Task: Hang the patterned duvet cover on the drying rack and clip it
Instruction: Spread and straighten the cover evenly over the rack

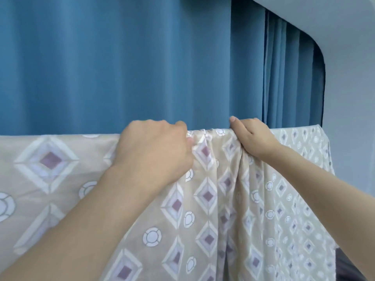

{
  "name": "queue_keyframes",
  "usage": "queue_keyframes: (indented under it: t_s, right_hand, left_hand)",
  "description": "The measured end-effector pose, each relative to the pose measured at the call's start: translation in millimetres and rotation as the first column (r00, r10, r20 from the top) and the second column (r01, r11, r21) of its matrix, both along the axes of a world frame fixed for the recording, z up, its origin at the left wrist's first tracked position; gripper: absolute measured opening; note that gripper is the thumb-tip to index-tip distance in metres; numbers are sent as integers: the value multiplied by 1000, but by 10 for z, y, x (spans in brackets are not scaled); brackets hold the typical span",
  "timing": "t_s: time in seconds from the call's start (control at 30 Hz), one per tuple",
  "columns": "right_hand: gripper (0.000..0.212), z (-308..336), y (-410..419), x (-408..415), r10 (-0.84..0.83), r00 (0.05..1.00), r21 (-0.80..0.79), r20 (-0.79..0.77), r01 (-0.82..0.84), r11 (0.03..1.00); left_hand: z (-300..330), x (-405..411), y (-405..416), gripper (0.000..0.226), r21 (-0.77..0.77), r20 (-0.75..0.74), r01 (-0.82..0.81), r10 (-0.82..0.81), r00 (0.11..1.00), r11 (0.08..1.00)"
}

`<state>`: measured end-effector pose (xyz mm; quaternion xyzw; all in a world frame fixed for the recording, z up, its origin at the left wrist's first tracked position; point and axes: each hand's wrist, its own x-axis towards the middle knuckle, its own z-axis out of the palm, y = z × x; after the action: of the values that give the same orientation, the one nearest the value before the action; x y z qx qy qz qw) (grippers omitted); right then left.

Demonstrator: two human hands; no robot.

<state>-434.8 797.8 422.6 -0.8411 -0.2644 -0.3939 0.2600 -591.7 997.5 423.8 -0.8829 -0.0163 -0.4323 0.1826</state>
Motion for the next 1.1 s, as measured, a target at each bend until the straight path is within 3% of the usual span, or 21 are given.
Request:
queue_keyframes:
  t_s: [0.17,0.3,0.4,0.47,0.57,0.7,0.77,0.9,1.0,1.1]
  right_hand:
    - [55,-64,-235,174,176,984,34,-5,-175,984]
    - [54,-79,-496,273,297,954,64,-45,-294,954]
    - [43,-78,-567,298,409,908,79,-86,-403,912]
    - [39,-68,-562,303,472,875,44,-108,-470,881]
    - [25,-29,-601,357,509,851,39,-129,-509,860]
    - [24,104,-699,504,457,889,69,14,-457,887]
    - [23,163,-776,563,473,881,63,-18,-472,880]
    - [21,122,-908,608,600,759,-22,-254,-625,781]
    - [12,158,-980,626,626,768,-43,-134,-636,771]
    - [12,209,-1038,685,589,808,-74,-36,-590,804]
  left_hand:
    - [5,-1,-36,35,-11,44,-27,28,999,1000]
    - [75,25,-152,37,-91,-18,-60,58,998,994]
    - [152,177,-342,32,-165,-39,53,-60,997,985]
    - [151,328,-511,24,-131,-17,123,-127,992,984]
    - [132,525,-662,17,-45,-69,100,-103,992,994]
    - [216,648,-803,22,-38,-96,104,-107,990,994]
    - [242,680,-939,20,-32,-40,144,-145,989,989]
    - [290,771,-1153,15,-62,31,102,-100,994,993]
    - [267,878,-1326,12,-126,104,146,-134,986,981]
    - [263,958,-1445,10,-233,286,349,-279,917,907]
